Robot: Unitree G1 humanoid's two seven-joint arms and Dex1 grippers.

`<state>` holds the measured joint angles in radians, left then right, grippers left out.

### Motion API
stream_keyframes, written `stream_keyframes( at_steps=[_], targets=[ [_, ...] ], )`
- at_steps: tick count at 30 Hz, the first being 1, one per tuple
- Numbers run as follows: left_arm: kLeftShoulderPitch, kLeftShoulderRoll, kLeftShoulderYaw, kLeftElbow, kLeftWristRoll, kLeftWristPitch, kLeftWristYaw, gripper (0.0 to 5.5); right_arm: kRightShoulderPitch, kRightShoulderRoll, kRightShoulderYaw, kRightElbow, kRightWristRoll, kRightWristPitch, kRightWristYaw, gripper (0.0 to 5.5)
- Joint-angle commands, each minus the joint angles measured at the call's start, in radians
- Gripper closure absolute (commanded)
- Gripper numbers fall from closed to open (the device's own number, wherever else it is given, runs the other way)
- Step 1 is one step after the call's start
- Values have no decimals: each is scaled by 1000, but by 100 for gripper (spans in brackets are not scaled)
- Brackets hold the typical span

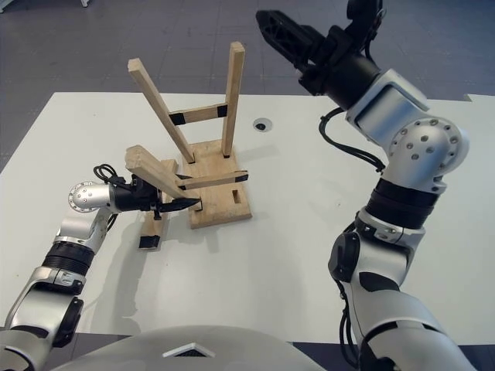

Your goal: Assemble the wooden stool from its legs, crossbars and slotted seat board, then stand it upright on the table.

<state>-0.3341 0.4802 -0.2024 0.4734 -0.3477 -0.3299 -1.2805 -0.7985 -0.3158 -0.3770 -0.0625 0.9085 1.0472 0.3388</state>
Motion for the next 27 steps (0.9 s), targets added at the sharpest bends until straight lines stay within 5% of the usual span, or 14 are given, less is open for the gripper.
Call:
stream_keyframes(
  at_steps=[1,14,20,27],
  targets=[
    [151,41,-122,184,168,-39,-80,338,-27,27,-4,-29,37,10,-58,65],
    [-33,144,-283,207,83,-160,-333,338,-3,33,1,-43,73,14,-101,65],
    [-23,170,-324,124,-26,-4,-334,338,3,32,4,-58,96,13,-118,65],
    [39,77,-264,202,58,-137,-132,338,4,31,11,-64,118,13,-137,65]
  ],
)
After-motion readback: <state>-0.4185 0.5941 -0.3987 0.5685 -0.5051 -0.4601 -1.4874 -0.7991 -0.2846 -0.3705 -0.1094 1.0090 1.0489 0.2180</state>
